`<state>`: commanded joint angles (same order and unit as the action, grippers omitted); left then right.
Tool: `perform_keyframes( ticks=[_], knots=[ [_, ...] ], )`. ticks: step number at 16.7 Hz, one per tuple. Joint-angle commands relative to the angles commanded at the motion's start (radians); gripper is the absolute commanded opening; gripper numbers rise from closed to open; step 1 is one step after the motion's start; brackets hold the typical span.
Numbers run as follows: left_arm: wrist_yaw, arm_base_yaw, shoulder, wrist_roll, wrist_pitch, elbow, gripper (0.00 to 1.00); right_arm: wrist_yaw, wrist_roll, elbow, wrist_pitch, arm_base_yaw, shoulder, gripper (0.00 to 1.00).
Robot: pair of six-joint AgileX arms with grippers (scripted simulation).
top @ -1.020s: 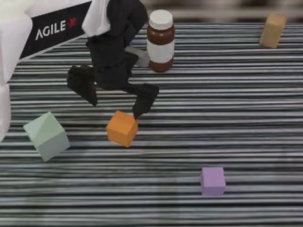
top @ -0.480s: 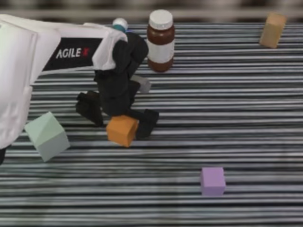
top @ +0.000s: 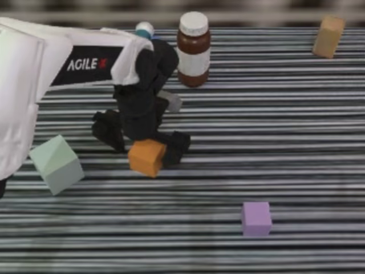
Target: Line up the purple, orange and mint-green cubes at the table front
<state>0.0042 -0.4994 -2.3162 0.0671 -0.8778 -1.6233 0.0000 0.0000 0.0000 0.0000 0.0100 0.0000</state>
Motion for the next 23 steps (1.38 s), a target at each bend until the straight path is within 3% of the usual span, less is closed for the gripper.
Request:
perform_keyframes(
  ticks=[9, 19, 23],
  knots=[
    [0.0, 0.0, 0.0, 0.0, 0.0, 0.0, 0.02, 0.0, 0.0, 0.0, 0.0, 0.0, 0.0, 1.0],
    [-0.002, 0.001, 0.025, -0.002, -0.011, -0.01, 0.0, 0.0, 0.0, 0.0, 0.0, 0.0, 0.0, 1.0],
    [-0.004, 0.01, 0.063, 0.0, -0.127, -0.084, 0.0, 0.0, 0.0, 0.0, 0.0, 0.0, 0.0, 1.0]
  ],
)
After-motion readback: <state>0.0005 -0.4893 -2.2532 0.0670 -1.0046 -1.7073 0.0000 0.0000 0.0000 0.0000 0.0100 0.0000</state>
